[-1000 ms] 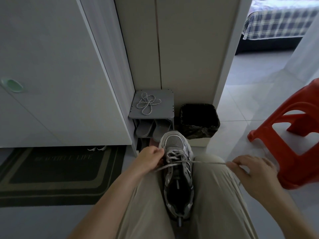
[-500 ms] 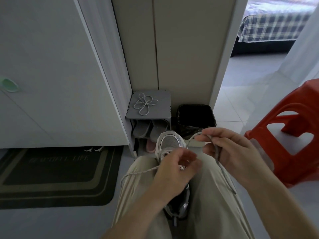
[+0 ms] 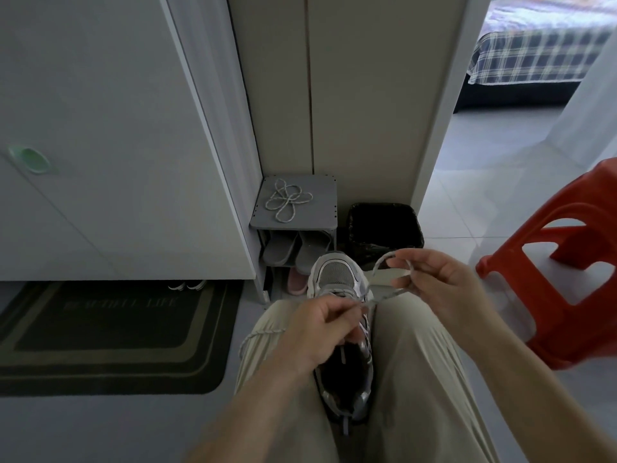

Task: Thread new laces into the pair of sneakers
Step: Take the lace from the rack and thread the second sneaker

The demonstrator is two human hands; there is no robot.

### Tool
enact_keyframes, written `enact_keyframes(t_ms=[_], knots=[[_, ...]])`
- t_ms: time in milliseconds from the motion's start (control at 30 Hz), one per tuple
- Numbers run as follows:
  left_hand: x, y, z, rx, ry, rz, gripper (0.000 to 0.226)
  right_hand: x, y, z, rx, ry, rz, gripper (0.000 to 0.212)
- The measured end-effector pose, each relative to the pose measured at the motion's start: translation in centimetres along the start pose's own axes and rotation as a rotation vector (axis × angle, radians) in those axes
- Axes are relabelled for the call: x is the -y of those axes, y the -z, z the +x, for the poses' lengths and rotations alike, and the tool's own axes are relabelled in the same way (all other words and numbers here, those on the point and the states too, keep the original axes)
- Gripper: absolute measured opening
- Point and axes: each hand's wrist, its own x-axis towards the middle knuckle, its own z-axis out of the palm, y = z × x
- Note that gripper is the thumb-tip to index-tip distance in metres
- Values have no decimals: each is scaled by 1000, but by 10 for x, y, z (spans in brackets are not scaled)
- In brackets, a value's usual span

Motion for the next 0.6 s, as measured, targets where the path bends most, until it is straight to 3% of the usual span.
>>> enact_keyframes(t_ms=[133, 267, 333, 400, 467, 533, 600], knots=[[3, 26, 0, 38, 69, 168, 20, -6, 11, 3, -68, -4, -124, 36], [10, 38, 0, -17, 51, 292, 8, -15, 20, 6, -52, -33, -409, 31], [11, 36, 0, -58, 18, 259, 6, -22, 17, 5, -101, 71, -782, 24], [9, 32, 1, -77, 3, 215, 6, -24, 5, -3, -135, 318, -875, 19], [7, 25, 3, -79, -10, 185, 9, -18, -15, -15, 60, 392, -737, 33], [5, 20, 5, -89, -42, 203, 12, -15, -32, -24, 279, 321, -697, 40], [4, 18, 5, -132, -55, 224, 13, -23, -34, -25, 308, 314, -731, 31]])
